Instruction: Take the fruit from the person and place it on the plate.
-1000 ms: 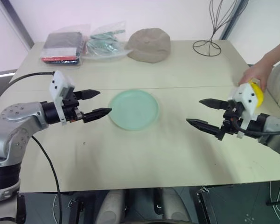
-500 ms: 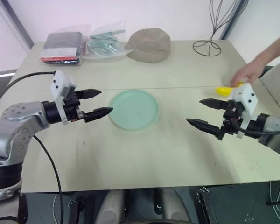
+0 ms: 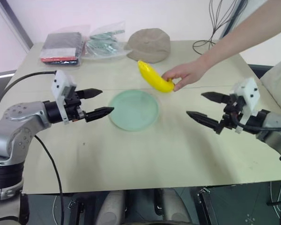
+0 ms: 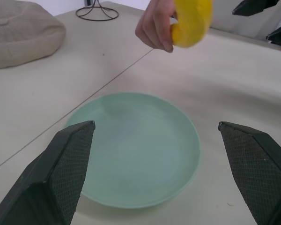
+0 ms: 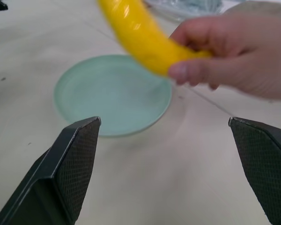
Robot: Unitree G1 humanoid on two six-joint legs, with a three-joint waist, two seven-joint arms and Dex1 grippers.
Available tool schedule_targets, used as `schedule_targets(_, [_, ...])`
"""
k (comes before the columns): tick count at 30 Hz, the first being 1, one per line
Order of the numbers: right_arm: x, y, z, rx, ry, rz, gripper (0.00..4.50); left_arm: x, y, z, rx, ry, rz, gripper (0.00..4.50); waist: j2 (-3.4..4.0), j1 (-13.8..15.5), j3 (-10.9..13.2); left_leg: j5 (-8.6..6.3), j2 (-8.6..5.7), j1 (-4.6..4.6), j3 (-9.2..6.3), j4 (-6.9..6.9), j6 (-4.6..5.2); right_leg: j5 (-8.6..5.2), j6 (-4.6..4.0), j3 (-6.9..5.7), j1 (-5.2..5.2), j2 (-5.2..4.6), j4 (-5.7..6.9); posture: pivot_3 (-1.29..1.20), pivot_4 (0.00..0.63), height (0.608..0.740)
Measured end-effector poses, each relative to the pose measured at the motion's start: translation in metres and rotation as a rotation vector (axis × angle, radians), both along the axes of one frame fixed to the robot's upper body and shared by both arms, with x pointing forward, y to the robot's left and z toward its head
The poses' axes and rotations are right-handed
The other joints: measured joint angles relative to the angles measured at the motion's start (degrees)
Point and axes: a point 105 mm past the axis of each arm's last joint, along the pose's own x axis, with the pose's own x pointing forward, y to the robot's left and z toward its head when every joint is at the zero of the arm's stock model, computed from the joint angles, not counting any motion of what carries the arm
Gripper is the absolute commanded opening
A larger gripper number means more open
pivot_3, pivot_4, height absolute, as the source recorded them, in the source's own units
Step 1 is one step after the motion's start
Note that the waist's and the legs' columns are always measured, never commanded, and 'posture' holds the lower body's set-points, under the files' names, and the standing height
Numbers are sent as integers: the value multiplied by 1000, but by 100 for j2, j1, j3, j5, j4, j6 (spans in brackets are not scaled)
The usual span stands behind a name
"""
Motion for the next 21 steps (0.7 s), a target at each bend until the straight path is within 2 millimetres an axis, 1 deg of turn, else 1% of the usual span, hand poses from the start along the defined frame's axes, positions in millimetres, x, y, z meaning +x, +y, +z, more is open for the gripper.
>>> schedule_targets(4, [3,13,6,-22,-73,-10,4500,4,0,0,-23,-13,17,4419,0,2,0,0,0,-1,0,0,0,0,0,0,0,-1,0,0,150,740])
schedule_targets(14, [-2,41,14,-245,-328,18,4500,12,6,-5,-41,-14,61,4419,0,3,0,0,-1,-1,0,0,0,0,0,-1,-1,-1,0,0,150,740])
schedule_targets(17, [-3,45,16,-265,-364,27,4500,14,6,-5,-40,-18,62,4419,0,7,0,0,-2,-1,0,0,-1,0,0,-1,0,-1,0,0,150,740])
schedule_targets(21, [-4,55,10,-266,-371,57,4500,16,4,-6,-34,-14,58,4419,0,0,0,0,-2,0,0,0,-1,0,0,-1,-1,-1,0,0,150,740])
